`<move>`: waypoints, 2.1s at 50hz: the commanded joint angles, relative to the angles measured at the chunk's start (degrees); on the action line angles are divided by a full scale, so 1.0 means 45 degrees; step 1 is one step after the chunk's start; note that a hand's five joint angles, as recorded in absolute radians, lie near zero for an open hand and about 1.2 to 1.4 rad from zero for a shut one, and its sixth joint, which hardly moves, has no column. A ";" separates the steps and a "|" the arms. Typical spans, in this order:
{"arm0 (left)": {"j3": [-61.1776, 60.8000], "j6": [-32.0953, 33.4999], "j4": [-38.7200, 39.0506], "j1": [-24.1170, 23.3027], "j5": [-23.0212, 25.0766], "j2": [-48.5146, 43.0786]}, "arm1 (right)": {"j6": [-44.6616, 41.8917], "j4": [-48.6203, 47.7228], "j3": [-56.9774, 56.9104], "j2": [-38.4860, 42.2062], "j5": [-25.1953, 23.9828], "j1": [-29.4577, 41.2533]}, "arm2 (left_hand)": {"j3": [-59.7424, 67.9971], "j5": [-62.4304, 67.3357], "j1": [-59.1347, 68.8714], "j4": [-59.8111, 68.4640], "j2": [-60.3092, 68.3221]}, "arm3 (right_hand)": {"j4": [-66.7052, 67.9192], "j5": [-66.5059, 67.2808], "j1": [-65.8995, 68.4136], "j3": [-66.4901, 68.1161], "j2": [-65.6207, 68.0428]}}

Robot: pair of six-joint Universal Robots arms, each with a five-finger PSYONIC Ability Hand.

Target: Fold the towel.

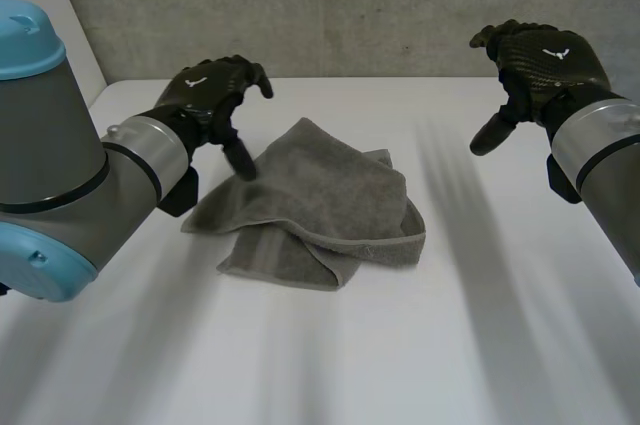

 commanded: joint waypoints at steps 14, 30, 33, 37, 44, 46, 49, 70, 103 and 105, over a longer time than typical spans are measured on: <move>0.0012 0.0049 0.0000 0.0345 -0.1222 0.0113 | -0.0094 0.0286 -0.0147 0.0114 0.0143 -0.0098 | -0.1034 -0.0600 -0.0937 -0.0947 -0.0901 | -0.1153 -0.0828 -0.0689 -0.0960 -0.1106; -0.0008 0.0068 0.0039 0.0502 -0.1164 0.0250 | -0.0113 0.0227 -0.0108 0.0114 0.0143 -0.0157 | -0.1034 -0.0600 -0.0937 -0.0947 -0.0901 | -0.1153 -0.0828 -0.0689 -0.0960 -0.1106; -0.0027 0.0107 0.0058 0.0482 -0.1144 0.0250 | -0.0152 0.0266 -0.0147 0.0134 0.0124 -0.0137 | -0.1033 -0.0600 -0.0937 -0.0947 -0.0900 | -0.1153 -0.0828 -0.0689 -0.0960 -0.1106; -0.0008 0.0224 0.0078 0.0443 -0.1046 0.0231 | -0.0211 0.0286 -0.0245 0.0193 0.0006 -0.0118 | -0.1071 -0.0637 -0.0974 -0.0984 -0.0937 | -0.1153 -0.0828 -0.0689 -0.0960 -0.1106; -0.0066 0.0652 0.0097 0.0346 -0.0424 -0.0488 | -0.2704 0.2096 -0.0478 0.1458 -0.2761 0.0019 | -0.1071 -0.0637 -0.0974 -0.0984 -0.0938 | -0.1153 -0.0828 -0.0689 -0.0960 -0.1106; -0.0067 0.1026 0.0098 0.0326 -0.0031 -0.0882 | -0.3330 0.2682 -0.0556 0.1830 -0.3134 0.0038 | -0.1071 -0.0637 -0.0974 -0.0984 -0.0938 | -0.1153 -0.0828 -0.0689 -0.0960 -0.1106; -0.0086 0.1997 0.0117 0.0268 0.0786 -0.1621 | -0.4037 0.3388 -0.0596 0.2572 -0.3508 0.0310 | -0.1033 -0.0600 -0.0937 -0.0947 -0.0900 | -0.1153 -0.0828 -0.0689 -0.0960 -0.1106; 0.0051 0.3330 0.1640 -0.0709 0.1024 -0.5062 | -0.3805 -0.0163 0.0224 0.5720 -0.2552 0.1699 | -0.0435 -0.0002 -0.0339 -0.0349 -0.0302 | 0.4099 0.4424 0.4562 0.4292 0.4145; -0.0047 0.3350 0.2422 -0.0495 0.0048 -0.4144 | -0.5538 0.4205 -0.0124 0.2947 -0.3587 0.1601 | 1.2760 1.3194 1.2856 1.2846 1.2893 | 1.4402 1.4727 1.4866 1.4596 1.4449; -0.0067 0.3350 0.2324 -0.0455 0.0048 -0.3793 | -0.5988 0.4753 -0.0398 0.2908 -0.3587 0.1601 | 1.3022 1.3455 1.3118 1.3108 1.3155 | 1.4402 1.4727 1.4866 1.4596 1.4449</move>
